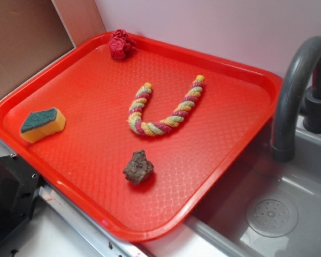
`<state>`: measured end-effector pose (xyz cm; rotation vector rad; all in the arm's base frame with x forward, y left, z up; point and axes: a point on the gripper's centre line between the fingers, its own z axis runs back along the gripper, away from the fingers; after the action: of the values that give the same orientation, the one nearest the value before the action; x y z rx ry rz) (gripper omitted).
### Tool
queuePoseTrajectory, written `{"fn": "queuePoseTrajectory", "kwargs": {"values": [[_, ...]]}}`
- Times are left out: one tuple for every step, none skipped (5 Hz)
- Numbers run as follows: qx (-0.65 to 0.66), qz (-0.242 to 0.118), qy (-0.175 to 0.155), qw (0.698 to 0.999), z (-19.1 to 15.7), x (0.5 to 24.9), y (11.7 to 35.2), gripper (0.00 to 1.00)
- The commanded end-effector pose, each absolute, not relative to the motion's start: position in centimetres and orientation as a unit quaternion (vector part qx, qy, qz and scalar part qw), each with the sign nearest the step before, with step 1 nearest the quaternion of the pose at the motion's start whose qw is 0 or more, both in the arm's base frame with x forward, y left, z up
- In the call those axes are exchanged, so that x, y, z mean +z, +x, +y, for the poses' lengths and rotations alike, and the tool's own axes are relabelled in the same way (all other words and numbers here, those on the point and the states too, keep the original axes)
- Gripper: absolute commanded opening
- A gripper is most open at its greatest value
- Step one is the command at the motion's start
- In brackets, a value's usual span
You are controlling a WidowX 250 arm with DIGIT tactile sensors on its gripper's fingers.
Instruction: Grab the rock.
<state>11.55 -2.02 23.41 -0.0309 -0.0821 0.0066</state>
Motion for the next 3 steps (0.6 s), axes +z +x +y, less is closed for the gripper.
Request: {"fn": "queuePoseTrajectory", "kwargs": {"values": [[0.003,-0.041,-0.015,0.999,-2.0,23.4,11.5,1.0],[-0.084,-0.043,-0.01,0.995,-2.5,22.6,12.5,1.0],[-0.208,-0.03,-0.008,0.978,-3.0,22.0,13.6,1.0]]}}
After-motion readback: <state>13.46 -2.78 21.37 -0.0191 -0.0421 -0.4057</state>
